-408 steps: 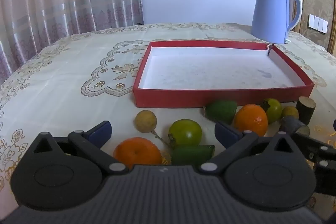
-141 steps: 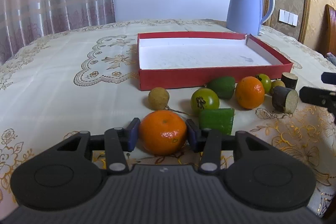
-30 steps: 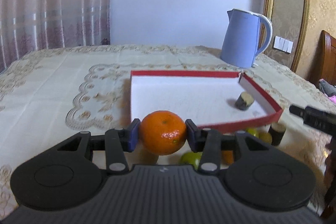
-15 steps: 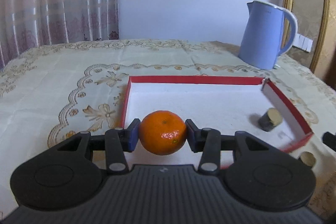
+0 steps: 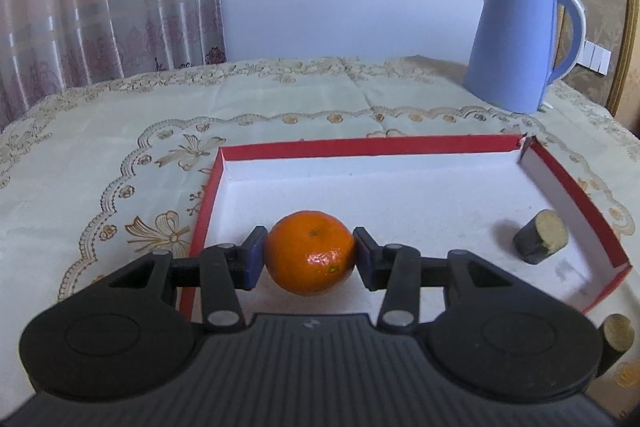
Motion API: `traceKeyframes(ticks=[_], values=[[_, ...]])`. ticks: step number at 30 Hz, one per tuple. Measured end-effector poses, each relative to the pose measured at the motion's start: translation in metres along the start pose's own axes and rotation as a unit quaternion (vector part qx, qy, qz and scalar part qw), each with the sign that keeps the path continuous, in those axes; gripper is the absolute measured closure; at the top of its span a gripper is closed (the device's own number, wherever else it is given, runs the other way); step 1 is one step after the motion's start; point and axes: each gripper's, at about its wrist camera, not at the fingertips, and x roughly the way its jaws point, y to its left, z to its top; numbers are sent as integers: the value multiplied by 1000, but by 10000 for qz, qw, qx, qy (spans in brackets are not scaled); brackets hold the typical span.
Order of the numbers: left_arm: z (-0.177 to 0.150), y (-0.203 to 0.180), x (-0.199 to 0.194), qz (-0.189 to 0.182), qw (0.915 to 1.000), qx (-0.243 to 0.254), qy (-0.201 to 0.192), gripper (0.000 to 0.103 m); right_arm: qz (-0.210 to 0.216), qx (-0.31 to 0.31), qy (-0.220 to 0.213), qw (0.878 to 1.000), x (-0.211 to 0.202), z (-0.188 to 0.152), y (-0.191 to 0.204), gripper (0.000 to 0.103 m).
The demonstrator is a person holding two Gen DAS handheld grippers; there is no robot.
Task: Organize fruits
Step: 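Carry the mandarin over the tray and open the left gripper, then withdraw the left gripper and close it on the green pepper chunk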
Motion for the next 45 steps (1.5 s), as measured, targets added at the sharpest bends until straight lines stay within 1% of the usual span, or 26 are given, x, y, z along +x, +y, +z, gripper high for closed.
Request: traceKeyframes(ticks=[4,7,9,10,11,12,13,15,17,18,21,22,24,27,32,34,36,39,42,45], values=[[-2,0,8,95,9999,-1,54,61,9,-49,26,10000,1,1,2,24],[-3,2,14,32,9998,-55,210,61,-1,-23,22,10000,1,1,1,23],[-4,4,14,19,9997,-69,220,60,4,5,29,10000,1,0,1,23],[-5,5,14,29,9998,-87,202,55,-4,8,41,10000,2,1,1,23],[-5,7,12,12,9998,-113,152,45,-9,5,53,10000,2,1,1,23],[-5,8,8,43,9999,-134,44,20,-8,0,54,10000,2,1,1,23],[-5,8,4,127,9998,-127,-128,10,-8,-2,46,10000,2,1,1,23],[-6,4,-8,313,9985,87,-448,10,-14,-39,44,10000,3,1,2,23],[-6,0,-15,351,9977,287,-512,10,-29,-86,61,9999,4,1,4,23],[-5,0,-19,345,9975,306,-529,10,-33,-101,68,9999,4,0,4,23],[-8,2,-32,248,9978,261,-555,8,-47,-112,73,9999,4,0,5,23],[-9,5,-39,214,9979,214,-570,7,-49,-106,69,9999,4,0,5,19],[-12,9,-51,152,9978,119,-636,6,-48,-108,71,9999,4,0,5,16],[-17,15,-77,96,9969,36,-774,3,-29,-133,49,9999,3,0,5,16],[-41,21,-120,-45,9957,46,-924,0,-53,-169,-59,9998,-2,0,6,16],[-54,23,-132,-147,9958,39,-908,0,-54,-169,-41,9998,-2,0,6,16],[-66,25,-140,-229,9965,81,-795,0,-50,-163,-27,9999,-1,0,6,16],[-78,23,-148,-417,9964,125,-724,0,-54,-188,17,9998,0,1,7,16],[-88,18,-152,-530,9961,213,-667,0,-42,-214,-20,9998,-1,1,7,16],[-97,12,-150,-501,9965,337,-585,0,-42,-209,-22,9998,-1,0,7,16]])
